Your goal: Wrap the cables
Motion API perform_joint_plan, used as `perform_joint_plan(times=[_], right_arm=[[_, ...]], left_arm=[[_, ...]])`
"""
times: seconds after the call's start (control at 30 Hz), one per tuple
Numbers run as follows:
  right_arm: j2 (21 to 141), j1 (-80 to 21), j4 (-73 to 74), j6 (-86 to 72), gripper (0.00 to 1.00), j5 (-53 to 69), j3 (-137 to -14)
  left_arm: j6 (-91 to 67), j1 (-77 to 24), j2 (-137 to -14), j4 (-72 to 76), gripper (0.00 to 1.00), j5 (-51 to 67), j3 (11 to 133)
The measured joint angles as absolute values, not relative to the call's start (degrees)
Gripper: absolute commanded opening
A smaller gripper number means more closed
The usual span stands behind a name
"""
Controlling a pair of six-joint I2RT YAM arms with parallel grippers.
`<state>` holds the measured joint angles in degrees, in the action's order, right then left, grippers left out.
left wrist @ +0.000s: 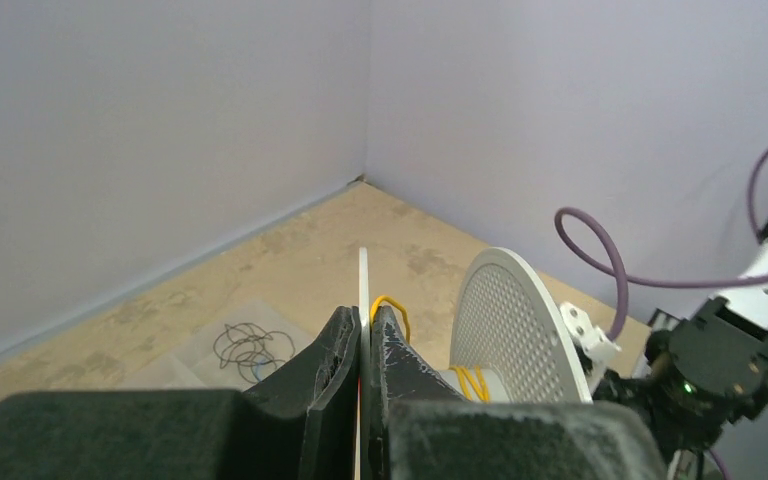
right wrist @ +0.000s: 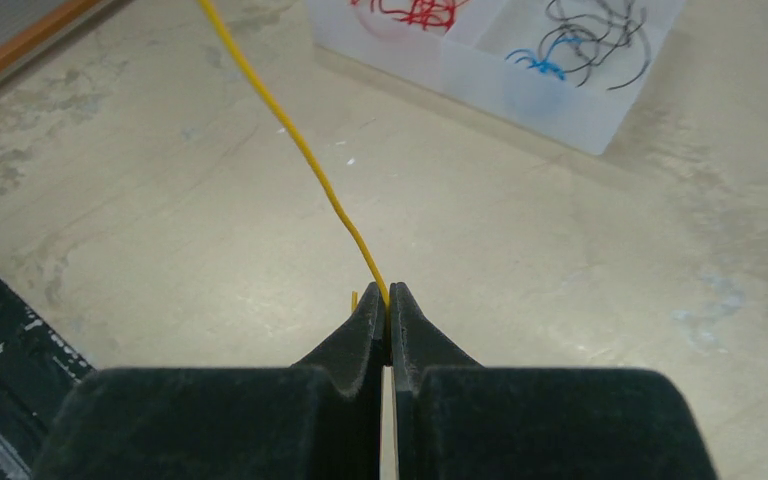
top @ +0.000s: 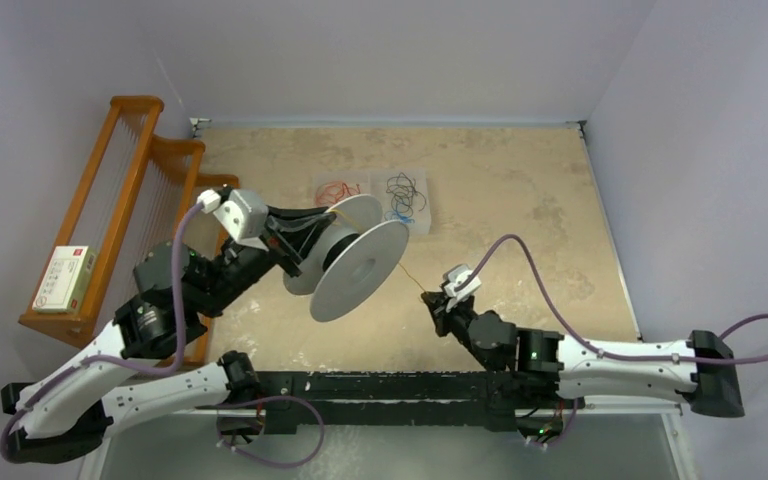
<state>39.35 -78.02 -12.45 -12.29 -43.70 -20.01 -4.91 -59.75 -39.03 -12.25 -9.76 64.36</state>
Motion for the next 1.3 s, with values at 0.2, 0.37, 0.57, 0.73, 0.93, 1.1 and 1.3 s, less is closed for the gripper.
perform_joint_plan(times=[0.2, 0.37, 0.57, 0.73, 0.93, 1.1, 1.3], right_arm=[[48.97, -77.54, -24.43, -17.43, 0.0, -37.63, -16.43], [61.73, -77.28, -37.6, -19.27, 0.0, -31.73, -16.36], [71.05, -77.19, -48.18, -17.3, 0.0, -26.5, -17.47], [74.65, -77.19, -51.4, -13.17, 0.0, -21.98, -21.63], [74.26, -77.21, -50.13, -8.78, 0.0, -18.39, -29.32], [70.24, -77.23, -44.58, -5.06, 0.0, -18.11, -35.03], [65.34, -76.86, -34.41, -1.37, 0.0, -21.58, -41.3]], left_arm=[[-4.86, -59.75, -43.03, -8.08, 0.0, -18.41, 63.09], [-4.93, -59.77, -48.07, -5.06, 0.0, -25.19, 63.09], [-4.27, -59.77, -56.16, -1.17, 0.0, -32.93, 63.53], [-1.96, -59.77, -62.59, 1.21, 0.0, -37.39, 64.58], [0.97, -59.81, -67.02, 2.04, 0.0, -40.88, 64.58], [1.65, -60.05, -68.36, 1.56, 0.0, -41.58, 64.34], [1.21, -60.86, -68.23, -0.64, 0.0, -41.56, 62.98]])
